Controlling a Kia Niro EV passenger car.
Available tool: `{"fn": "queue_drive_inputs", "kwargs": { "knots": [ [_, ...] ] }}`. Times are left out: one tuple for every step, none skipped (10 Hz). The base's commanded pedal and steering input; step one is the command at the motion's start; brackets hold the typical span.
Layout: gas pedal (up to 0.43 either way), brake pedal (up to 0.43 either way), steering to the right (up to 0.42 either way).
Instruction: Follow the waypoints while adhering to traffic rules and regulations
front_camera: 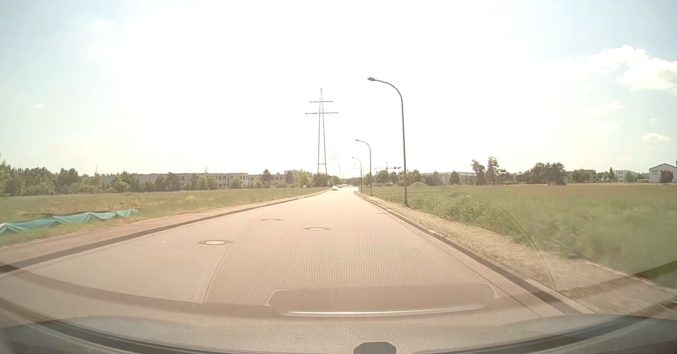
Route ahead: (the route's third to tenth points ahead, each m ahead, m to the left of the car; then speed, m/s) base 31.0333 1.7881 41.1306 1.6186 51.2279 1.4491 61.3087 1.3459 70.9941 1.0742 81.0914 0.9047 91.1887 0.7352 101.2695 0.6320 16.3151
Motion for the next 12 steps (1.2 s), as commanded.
{"fn": "queue_drive_inputs", "kwargs": {
  "knots": [
    [0.079,0.0,0.005],
    [0.079,0.0,0.004],
    [0.079,0.0,0.004],
    [0.079,0.0,0.004],
    [0.079,0.0,0.004],
    [0.079,0.0,0.004],
    [0.079,0.0,0.004],
    [0.079,0.0,0.004],
    [0.079,0.0,0.003],
    [0.079,0.0,0.003],
    [0.079,0.0,0.003],
    [0.079,0.0,0.003]
  ]
}}
